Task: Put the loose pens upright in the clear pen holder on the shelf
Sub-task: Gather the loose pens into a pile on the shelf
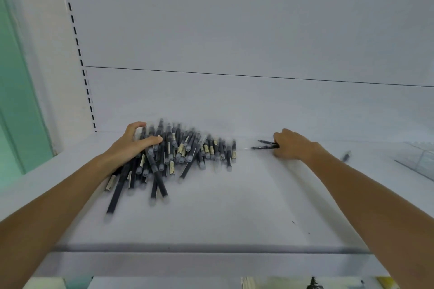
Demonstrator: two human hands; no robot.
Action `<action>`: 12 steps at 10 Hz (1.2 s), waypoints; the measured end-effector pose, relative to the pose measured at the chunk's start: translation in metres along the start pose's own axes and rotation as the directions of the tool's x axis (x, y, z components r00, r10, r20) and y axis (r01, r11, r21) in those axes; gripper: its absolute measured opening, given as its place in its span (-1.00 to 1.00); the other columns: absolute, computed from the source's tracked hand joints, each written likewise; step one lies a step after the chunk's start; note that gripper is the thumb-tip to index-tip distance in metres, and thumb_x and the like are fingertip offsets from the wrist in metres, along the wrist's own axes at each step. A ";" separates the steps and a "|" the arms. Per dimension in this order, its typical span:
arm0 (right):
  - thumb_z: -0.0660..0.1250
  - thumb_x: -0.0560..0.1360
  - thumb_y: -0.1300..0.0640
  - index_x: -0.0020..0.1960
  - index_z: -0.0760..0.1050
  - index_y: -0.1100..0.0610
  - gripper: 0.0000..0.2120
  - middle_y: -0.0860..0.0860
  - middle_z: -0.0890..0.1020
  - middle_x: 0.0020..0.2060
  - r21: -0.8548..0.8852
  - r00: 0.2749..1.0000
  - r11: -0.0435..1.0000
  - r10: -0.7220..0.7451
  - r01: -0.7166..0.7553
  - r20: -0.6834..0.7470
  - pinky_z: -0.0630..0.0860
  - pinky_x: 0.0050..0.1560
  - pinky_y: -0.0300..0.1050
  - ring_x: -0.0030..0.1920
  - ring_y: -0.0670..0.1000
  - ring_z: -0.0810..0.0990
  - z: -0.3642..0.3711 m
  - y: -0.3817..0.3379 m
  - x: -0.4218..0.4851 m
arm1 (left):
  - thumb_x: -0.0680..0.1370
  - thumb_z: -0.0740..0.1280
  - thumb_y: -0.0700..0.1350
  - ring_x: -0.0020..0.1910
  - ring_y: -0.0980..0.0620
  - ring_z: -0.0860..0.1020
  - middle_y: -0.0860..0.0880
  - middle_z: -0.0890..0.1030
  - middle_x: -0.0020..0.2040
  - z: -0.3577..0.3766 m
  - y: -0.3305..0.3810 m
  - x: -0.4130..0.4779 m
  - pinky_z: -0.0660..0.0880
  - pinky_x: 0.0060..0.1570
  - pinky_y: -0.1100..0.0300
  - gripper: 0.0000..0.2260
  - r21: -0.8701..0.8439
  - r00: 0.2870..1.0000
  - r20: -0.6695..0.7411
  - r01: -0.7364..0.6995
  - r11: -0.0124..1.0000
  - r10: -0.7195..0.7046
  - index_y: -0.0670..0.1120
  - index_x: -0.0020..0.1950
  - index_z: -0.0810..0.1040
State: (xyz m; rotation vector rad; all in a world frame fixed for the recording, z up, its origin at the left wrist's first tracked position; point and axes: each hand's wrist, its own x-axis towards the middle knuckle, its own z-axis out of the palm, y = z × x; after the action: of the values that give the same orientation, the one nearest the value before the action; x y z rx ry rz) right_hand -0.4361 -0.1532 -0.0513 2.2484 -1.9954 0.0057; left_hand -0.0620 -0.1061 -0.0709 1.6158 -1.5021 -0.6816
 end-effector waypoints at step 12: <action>0.16 0.54 0.25 0.05 0.45 0.32 -0.83 0.23 0.55 -0.15 0.380 0.929 0.857 0.371 -0.349 0.016 0.44 -0.29 -0.15 -0.24 0.18 0.57 -0.013 -0.035 -0.028 | 0.51 0.24 0.21 0.30 -0.09 0.36 -0.13 0.29 0.43 -0.007 0.005 -0.003 0.27 0.22 0.06 -0.40 0.075 0.996 0.080 0.032 0.997 -0.038 0.01 0.45 0.13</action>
State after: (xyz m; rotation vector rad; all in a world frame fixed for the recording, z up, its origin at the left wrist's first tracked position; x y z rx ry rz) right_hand -0.4033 -0.1204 -0.0442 1.9850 -2.5309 0.5314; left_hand -0.0588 -0.1019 -0.0633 1.6916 -1.5767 -0.7270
